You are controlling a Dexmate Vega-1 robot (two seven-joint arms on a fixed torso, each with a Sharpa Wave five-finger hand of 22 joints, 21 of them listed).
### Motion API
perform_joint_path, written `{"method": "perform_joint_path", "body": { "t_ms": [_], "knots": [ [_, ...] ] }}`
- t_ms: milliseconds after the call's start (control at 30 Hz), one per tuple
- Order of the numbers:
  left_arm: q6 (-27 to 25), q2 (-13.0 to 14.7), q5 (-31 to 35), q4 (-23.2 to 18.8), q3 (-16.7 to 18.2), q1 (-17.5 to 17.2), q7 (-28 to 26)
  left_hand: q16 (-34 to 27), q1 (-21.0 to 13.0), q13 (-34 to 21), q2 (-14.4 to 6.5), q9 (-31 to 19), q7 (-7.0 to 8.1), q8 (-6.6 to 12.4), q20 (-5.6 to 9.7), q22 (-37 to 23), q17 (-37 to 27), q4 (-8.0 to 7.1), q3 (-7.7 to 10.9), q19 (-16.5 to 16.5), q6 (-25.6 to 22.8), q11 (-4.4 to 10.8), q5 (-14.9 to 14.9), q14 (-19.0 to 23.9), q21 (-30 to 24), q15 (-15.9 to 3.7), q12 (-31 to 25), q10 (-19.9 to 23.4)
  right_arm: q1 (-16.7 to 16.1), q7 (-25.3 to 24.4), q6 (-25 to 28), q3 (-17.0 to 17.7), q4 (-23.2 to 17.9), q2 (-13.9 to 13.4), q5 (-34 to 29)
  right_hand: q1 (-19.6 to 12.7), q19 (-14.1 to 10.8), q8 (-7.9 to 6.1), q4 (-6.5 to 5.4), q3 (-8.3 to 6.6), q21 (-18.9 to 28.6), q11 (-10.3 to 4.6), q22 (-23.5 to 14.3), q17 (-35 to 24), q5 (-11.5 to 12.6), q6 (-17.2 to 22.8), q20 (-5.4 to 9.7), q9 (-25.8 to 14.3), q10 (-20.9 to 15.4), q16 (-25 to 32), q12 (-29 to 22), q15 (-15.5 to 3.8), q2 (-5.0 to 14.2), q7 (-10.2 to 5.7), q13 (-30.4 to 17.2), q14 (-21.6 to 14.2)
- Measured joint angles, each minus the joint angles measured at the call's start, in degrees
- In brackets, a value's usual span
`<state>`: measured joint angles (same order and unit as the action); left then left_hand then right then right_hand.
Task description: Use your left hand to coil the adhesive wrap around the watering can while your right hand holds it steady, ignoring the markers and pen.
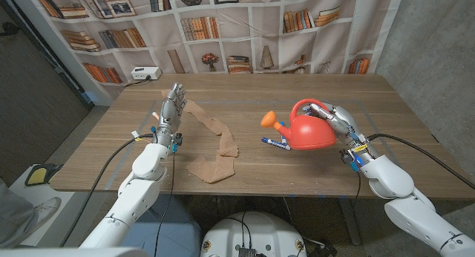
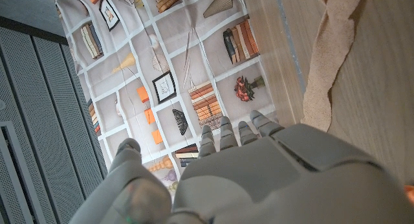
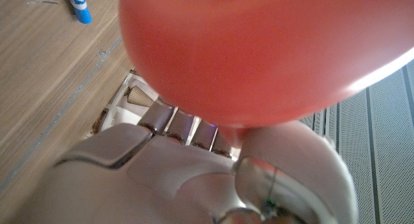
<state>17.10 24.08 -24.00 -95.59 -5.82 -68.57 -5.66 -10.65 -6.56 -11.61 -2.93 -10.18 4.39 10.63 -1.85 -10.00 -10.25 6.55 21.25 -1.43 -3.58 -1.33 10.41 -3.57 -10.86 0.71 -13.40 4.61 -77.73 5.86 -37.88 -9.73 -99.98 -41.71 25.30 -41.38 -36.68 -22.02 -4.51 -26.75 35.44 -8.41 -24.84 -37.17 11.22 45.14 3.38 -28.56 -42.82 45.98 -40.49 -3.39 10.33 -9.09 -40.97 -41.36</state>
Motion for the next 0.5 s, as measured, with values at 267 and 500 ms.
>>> {"method": "perform_joint_path", "body": {
  "t_ms": [267, 500],
  "knots": [
    [0.6, 0.4, 0.2, 0.2, 0.8, 0.2, -1.0, 0.0, 0.0, 0.0, 0.0, -0.1, 0.0, 0.0, -0.21, 0.0, 0.0, 0.0, 0.0, 0.2, 0.0, 0.0, 0.0, 0.0, 0.0, 0.0, 0.0, 0.0, 0.5, -0.5, 0.1, -0.3, 0.4, 0.3, -0.5, 0.3, 0.2, 0.21, 0.0, -0.48, 0.2, 0.26, 0.1, -0.2, 0.0, 0.3, 0.2, 0.0, -0.3, -0.4, 0.0, -0.22, -0.31, -0.3, 0.1, -0.2],
    [1.0, 0.8, 0.4, 0.5, 1.5, 0.5, -1.8, 0.0, 0.0, 0.0, 0.0, -0.1, 0.0, 0.0, -0.2, 0.0, 0.0, 0.0, 0.0, 0.2, 0.0, 0.0, 0.0, 0.0, 0.0, 0.0, 0.0, 0.0, 1.1, -0.7, 0.4, -0.8, 0.5, 0.5, -0.8, 0.3, 0.2, 0.21, 0.0, -0.47, 0.5, 0.26, 0.1, -0.6, 0.0, 0.3, 0.2, 0.0, -0.3, -0.5, 0.0, -0.22, -0.31, -0.31, 0.0, -0.2]
  ]
}}
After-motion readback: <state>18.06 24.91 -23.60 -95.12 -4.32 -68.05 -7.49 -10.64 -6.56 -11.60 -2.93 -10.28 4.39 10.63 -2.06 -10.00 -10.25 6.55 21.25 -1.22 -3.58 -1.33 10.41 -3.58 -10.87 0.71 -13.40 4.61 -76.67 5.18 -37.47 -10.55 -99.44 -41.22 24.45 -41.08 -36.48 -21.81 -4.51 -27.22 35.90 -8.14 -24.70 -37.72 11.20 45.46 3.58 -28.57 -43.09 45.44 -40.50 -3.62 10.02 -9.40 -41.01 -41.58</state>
